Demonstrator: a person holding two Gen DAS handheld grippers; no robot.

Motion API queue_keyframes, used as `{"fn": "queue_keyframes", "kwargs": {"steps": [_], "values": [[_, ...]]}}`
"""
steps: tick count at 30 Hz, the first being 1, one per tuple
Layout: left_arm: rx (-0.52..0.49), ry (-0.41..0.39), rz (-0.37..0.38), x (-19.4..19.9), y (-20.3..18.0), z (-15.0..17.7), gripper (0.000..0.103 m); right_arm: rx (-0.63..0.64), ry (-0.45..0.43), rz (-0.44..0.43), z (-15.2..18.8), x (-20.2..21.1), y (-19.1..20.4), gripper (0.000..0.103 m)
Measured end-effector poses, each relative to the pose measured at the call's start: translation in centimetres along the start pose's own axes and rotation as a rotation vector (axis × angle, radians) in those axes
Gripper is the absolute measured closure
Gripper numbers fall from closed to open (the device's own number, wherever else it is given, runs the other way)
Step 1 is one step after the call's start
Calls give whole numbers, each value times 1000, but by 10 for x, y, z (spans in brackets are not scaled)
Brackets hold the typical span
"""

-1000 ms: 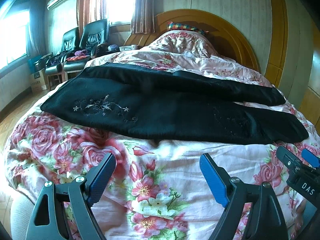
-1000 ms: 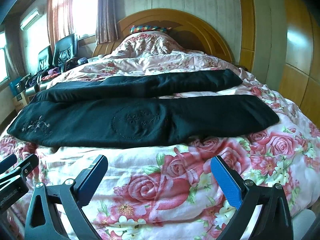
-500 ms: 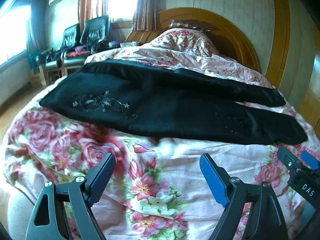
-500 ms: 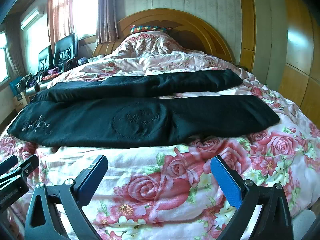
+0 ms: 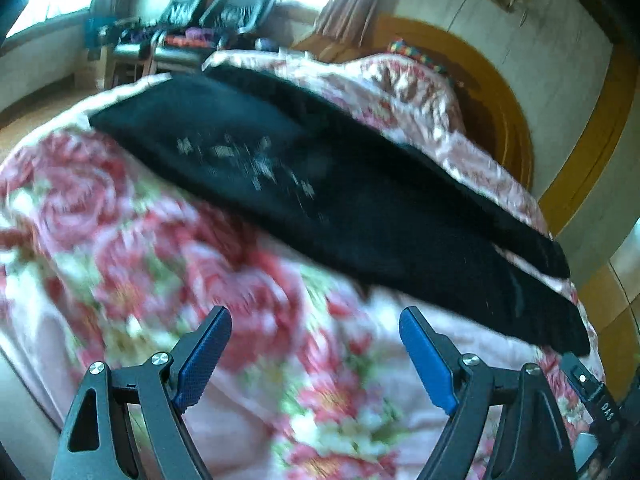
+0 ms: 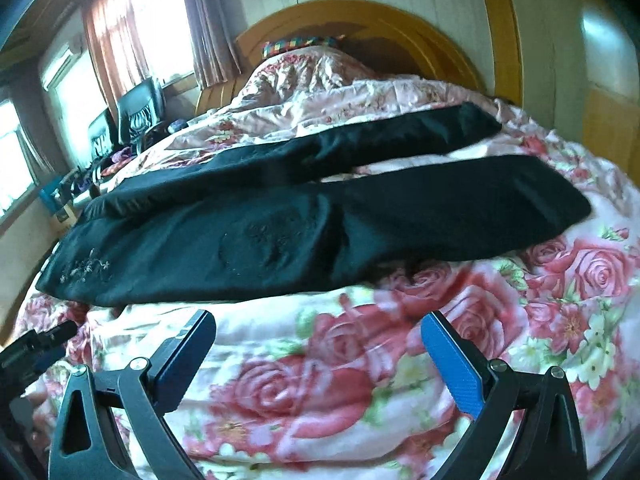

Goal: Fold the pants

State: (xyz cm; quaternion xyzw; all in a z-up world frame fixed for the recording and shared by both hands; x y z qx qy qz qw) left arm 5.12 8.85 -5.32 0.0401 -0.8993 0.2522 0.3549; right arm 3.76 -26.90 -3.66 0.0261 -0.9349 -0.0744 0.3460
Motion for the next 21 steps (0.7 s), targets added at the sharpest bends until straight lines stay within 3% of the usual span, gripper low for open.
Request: {"fn": "queue_keyframes", "kwargs": {"steps": [6,8,10,15,21], "values": [[143,-17,42,-10,43,-36,22,-202,-18,-71,-9,-10,-56,0],[183,-14,43,-15,57,-44,23,-276,-14,-112,-10,-17,-74,5],[206,-23,36,-20,67,-53,24,-329,-4,-156,-12,-26,-89,19],[213,-26,24,-38,77,-67,24,-540,-16,-243,-10,-49,-132,33],[229,-67,90,-62,82,-85,24,-708,-77,-320,-17,-68,-156,43]]}}
Point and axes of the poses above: each gripper's, at about its wrist camera, not at the fingertips, and x roughly against the way its jaws point, y to its left, z to its underside, the point moved 2 cm from there along -x, roughly the way its jaws point, and after that the axes turned 7 degrees about x, right-handed, at the moved point
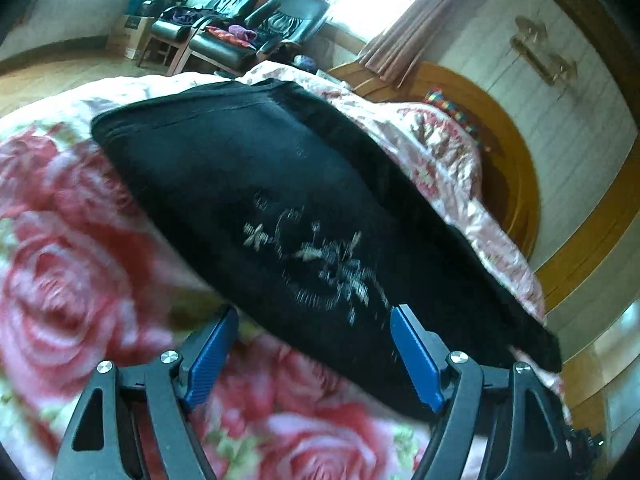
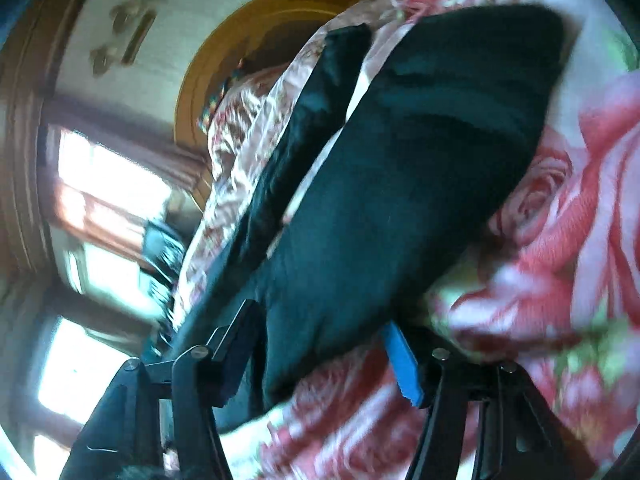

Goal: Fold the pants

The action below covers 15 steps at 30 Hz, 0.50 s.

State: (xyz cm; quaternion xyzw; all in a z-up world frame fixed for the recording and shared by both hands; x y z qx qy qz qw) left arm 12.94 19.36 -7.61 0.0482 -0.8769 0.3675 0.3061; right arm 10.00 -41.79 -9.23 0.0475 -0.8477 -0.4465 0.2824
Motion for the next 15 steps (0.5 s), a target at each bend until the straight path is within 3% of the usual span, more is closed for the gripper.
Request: {"fn": "queue_keyframes", "kwargs": {"steps": [2,4,7,12,15], "values": [[38,-15,46,-6,4,-6,24,-10,-15,-36,-4,-6,1,51],[105,-35,77,-9,10,-12,24,-10,-12,-52,-5,-10,-1,67],[151,-63,82,-11,16,-17,24,3,-2,-53,-4,-16,-7,77],[112,-63,33,-22,7,-21,24,10,18,-35,-5,-23,-13,85],[153,-71,65,-21,1,-25,34,31,13,-31,-3,-21,-13,85]]}}
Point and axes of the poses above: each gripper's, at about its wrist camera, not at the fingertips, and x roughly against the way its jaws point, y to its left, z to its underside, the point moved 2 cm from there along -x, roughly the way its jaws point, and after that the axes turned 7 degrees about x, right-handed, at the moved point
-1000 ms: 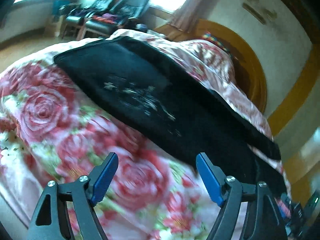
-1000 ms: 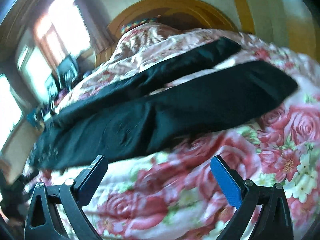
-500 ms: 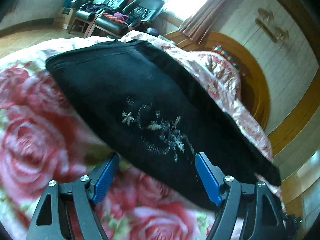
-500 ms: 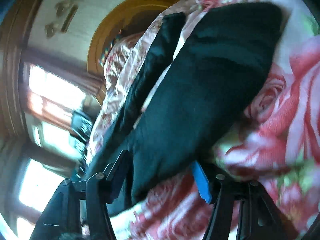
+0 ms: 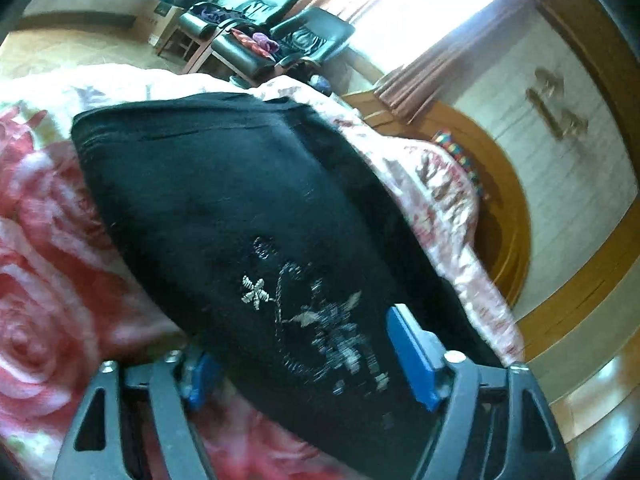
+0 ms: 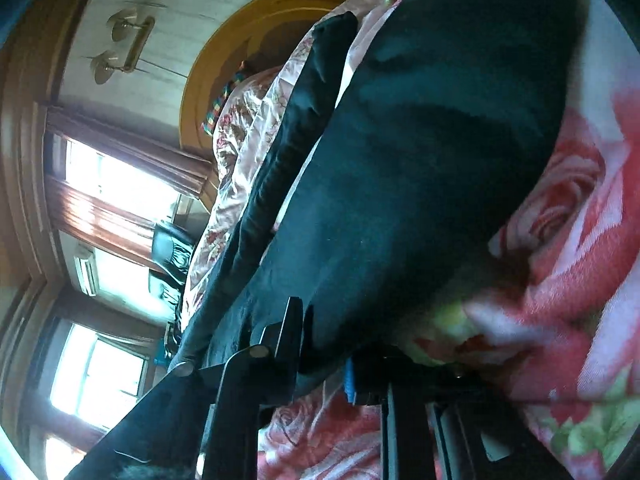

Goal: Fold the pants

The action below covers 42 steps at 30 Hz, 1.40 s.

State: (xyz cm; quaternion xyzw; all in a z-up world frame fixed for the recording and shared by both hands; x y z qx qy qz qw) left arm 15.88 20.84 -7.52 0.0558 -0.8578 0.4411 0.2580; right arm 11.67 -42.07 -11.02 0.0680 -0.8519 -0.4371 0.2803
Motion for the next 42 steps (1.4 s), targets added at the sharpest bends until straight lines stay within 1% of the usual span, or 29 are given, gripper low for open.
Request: {"fn": "queue_keyframes", "kwargs": {"steps": [1,2,3,4,5,7,8,9,13,16,20,24,27,30,32,34,35,36,37,38,41,42], "values": [[-1,8,-10,-3,-2,-1,46,6,-2,2,0,0,1,85],[-4,16,-34,-5,-2,-2,64,9,-6,2,0,0,2,85],[-9,25,-54,-5,1,1,73,11,-11,-1,-1,-1,3,85],[-18,50,-91,-10,1,3,78,13,-14,-2,-1,2,0,85],[-30,84,-126,-18,3,3,79,19,-13,8,-1,0,1,85],[-37,104,-124,-20,3,2,83,50,0,54,0,-2,0,94],[-54,126,-125,-21,2,-1,88,76,12,83,0,-4,2,95],[-63,134,-121,-20,0,0,90,92,12,88,0,-3,3,95],[-118,110,-92,-1,-14,-2,92,169,-12,117,-5,6,17,95],[-126,77,-47,21,-20,-5,94,222,-47,126,-9,18,32,96],[-104,45,-4,50,-21,-10,97,285,-83,124,-11,38,54,96],[-100,31,13,74,-18,-14,97,302,-112,96,-9,61,68,96],[-84,22,26,92,-9,-14,97,329,-129,96,-6,80,75,96],[-50,12,57,112,-2,-13,97,336,-139,83,-2,103,78,96],[-65,14,67,122,-2,-10,97,351,-131,102,5,113,76,96],[-101,11,58,129,0,-5,97,363,-115,127,15,116,70,96],[-146,14,30,129,2,1,97,353,-95,150,19,115,61,96],[-177,23,-13,126,6,7,97,339,-77,166,22,111,54,96],[-185,39,-36,122,11,11,97,311,-43,184,25,105,45,96],[-179,70,-45,114,19,17,97,298,-27,198,25,100,39,96],[-189,79,-93,103,29,22,94,309,14,231,25,90,32,94],[-186,87,-93,100,28,23,92,313,21,243,26,88,31,91]]}}
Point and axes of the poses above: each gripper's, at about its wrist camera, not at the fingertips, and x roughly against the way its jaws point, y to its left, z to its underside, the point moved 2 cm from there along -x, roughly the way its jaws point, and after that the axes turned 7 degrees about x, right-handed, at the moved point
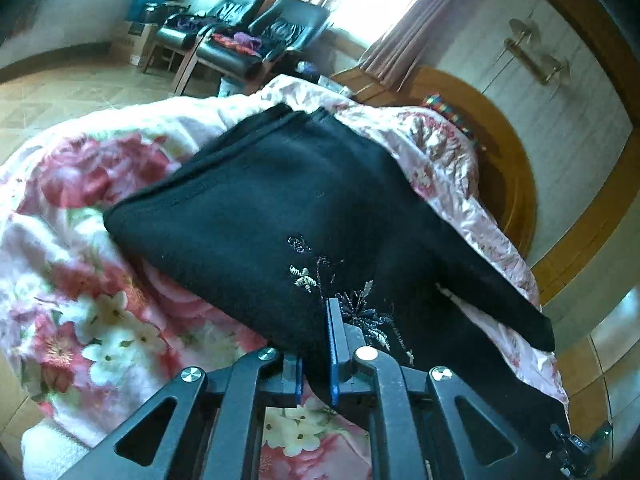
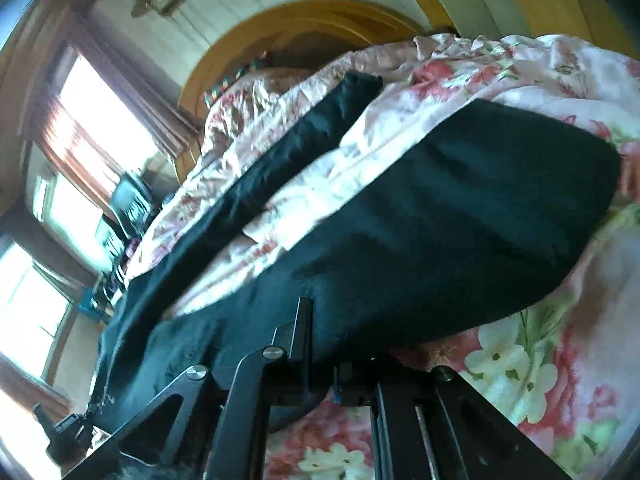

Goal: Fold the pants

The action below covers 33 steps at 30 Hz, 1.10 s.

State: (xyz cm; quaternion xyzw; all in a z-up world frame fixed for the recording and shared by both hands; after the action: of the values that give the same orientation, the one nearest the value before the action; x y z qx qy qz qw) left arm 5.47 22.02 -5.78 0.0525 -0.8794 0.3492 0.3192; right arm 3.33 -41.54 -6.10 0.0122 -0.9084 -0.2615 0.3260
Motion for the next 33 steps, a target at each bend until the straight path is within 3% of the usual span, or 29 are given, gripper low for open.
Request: {"fn": "queue_keyframes", "kwargs": {"steps": [2,4,5,9,11,12,13,14,15,20,25,29,33], "values": [[12,-8,-7,-3,3,-3,75,-32,3,-4,1,-2,-6,83],[37,-21,-4,-4,9,-6,64,-88,-3,-3,2,-1,-16,58],[60,-23,-7,-5,15,-10,62,-130,-19,-1,2,2,-23,50],[198,-46,-16,-8,46,-22,61,-262,-111,-5,-3,21,-50,47],[252,-64,-1,-9,57,-29,61,-299,-133,21,-4,25,-63,52],[268,-70,9,-8,61,-30,63,-308,-129,24,-4,24,-67,63],[273,-72,4,-7,62,-30,80,-314,-122,34,-4,23,-70,81],[270,-72,0,-5,62,-30,94,-318,-114,51,-3,22,-74,90],[258,-72,-9,-4,61,-29,95,-325,-115,50,-2,22,-76,93],[246,-146,23,33,53,-34,97,-243,-176,72,-14,46,-59,94],[158,-197,47,65,33,-40,97,-127,-245,68,-27,72,-30,94],[136,-225,10,76,31,-36,97,-153,-232,94,-22,76,-39,94],[83,-158,-127,51,43,-24,96,-237,-136,167,-7,55,-61,94]]}}
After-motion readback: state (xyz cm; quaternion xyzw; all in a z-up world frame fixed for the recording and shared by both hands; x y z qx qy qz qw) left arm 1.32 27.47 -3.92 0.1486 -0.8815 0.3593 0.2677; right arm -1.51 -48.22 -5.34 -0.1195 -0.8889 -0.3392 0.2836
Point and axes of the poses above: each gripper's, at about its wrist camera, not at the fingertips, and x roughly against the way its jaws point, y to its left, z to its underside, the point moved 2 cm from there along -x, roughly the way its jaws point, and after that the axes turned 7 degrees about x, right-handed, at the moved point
